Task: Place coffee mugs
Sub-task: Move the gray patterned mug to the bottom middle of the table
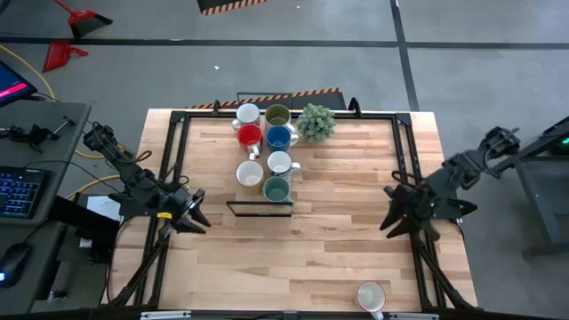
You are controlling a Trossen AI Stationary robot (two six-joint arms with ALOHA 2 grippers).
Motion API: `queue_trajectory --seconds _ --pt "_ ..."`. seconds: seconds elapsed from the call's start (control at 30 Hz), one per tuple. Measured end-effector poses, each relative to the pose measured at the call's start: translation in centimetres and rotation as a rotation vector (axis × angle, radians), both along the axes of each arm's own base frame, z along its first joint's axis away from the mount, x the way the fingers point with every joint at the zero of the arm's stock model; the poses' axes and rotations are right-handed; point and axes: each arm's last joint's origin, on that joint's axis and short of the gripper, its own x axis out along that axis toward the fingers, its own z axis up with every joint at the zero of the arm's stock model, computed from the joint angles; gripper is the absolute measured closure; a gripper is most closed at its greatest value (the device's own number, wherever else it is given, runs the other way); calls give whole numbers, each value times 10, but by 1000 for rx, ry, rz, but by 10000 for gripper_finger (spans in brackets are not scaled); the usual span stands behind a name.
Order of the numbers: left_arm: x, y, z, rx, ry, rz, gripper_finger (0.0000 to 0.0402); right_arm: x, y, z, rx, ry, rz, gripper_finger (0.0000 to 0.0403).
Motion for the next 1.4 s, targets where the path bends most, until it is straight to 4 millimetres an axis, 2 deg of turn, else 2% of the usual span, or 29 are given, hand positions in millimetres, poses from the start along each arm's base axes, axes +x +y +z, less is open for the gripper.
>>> queue_trajectory --seconds 0.13,0.27,0.33,0.43,0.63,0.8,1.4 --pt "0 0 2 -12 -14 0 296 13 25 8 -57 134 0 286" --pt "0 0 4 -22 -29 9 296 31 61 17 -82 205 47 286" --pt "1 0 5 -34 -43 11 296 38 79 16 -128 265 41 286" --pt "1 0 6 -35 -44 11 296 48 103 5 -219 366 -10 286" --pt "1 0 6 -48 -45 8 296 65 142 -36 -328 548 -101 286" --pt "1 0 6 -48 -45 6 296 74 154 -57 -338 647 -148 286" --pt "0 -1 6 -47 -43 -11 296 85 172 -95 -390 770 -162 286"
